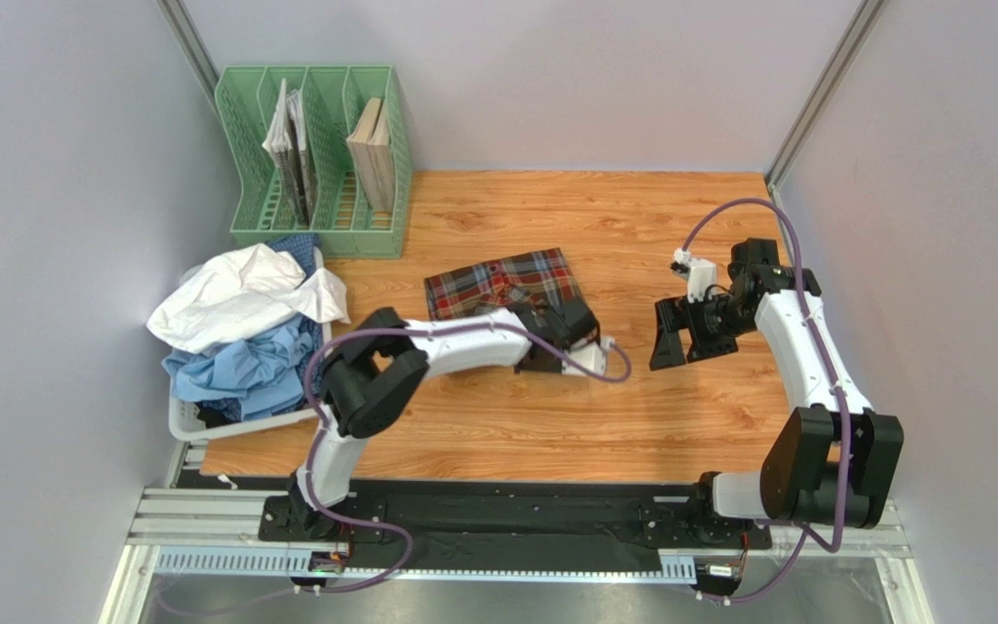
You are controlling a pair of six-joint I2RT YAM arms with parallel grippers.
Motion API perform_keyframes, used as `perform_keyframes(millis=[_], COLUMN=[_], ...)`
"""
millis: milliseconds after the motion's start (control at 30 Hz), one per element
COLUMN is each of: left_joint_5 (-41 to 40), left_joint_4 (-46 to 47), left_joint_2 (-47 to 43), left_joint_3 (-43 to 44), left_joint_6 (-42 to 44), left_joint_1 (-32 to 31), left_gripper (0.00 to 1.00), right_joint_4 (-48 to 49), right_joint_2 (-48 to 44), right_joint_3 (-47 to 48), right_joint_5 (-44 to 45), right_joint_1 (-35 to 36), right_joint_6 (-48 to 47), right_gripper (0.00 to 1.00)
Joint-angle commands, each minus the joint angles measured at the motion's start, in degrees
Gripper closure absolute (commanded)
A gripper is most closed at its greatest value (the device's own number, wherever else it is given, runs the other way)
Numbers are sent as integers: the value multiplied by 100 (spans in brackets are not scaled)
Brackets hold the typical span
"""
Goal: Fold and stack the long sleeve shirts
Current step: Fold the shirt
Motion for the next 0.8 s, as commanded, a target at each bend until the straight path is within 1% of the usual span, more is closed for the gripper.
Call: perform_keyframes(millis=[0,33,67,100,133,167,200,233,267,300,333,400,433,467,533,567,600,667,700,767], left_joint_5=[258,329,565,776,987,1407,1707,1980,2505,2701,2721,2974,3037,3046,2968,2862,2861,2756,2782,2669], left_joint_4=[-15,-77,-182,-471,-621,-806,-1190,-1360,-1518,-1780,-1844,-2071,-2125,-2135,-2328,-2354,-2328,-2066,-1864,-1591], left_joint_2=[103,77,41,-46,-108,-178,-353,-485,-643,-992,-1187,-1678,-1795,-1883,-1875,-1823,-1735,-1682,-1603,-1463], left_joint_3=[-90,-46,16,225,358,489,752,868,973,1105,1141,1167,1159,1124,1080,1045,905,668,466,342], left_joint_6=[-1082,-1188,-1285,-1373,-1583,-1672,-1734,-1847,-1875,-1840,-1727,-1463,-1323,-1086,-655,-236,-23,294,574,630], left_joint_1=[-843,-931,-1063,-1090,-1099,-1099,-1108,-1108,-1099,-1091,-1082,-872,-723,-373,-37,243,376,648,711,851], left_gripper=[100,93,84,76,64,61,51,48,47,46,45,43,41,41,42,44,47,50,51,52], right_joint_4=[-241,-259,-286,-303,-321,-321,-312,-312,-304,-303,-303,-225,-181,-154,-23,21,65,101,136,215], right_joint_2=[33,33,25,33,25,33,42,51,59,51,60,25,-2,-2,7,94,164,471,586,919], right_joint_3=[155,172,190,207,242,251,269,287,287,278,269,199,190,190,181,181,190,216,208,155], right_joint_5=[-293,-328,-363,-398,-477,-513,-539,-600,-636,-679,-776,-855,-838,-847,-864,-847,-829,-856,-864,-952], right_joint_1=[-92,-101,-92,-101,-101,-101,-101,-101,-110,-110,-110,-101,-101,-110,-101,-101,-110,-110,-110,-110], right_joint_6=[-123,-124,-106,-89,-10,34,87,200,263,315,368,509,614,754,991,1228,1326,1493,1642,1809], right_gripper=[14,14,14,14,14,14,14,14,15,16,16,19,19,20,22,23,26,33,40,47])
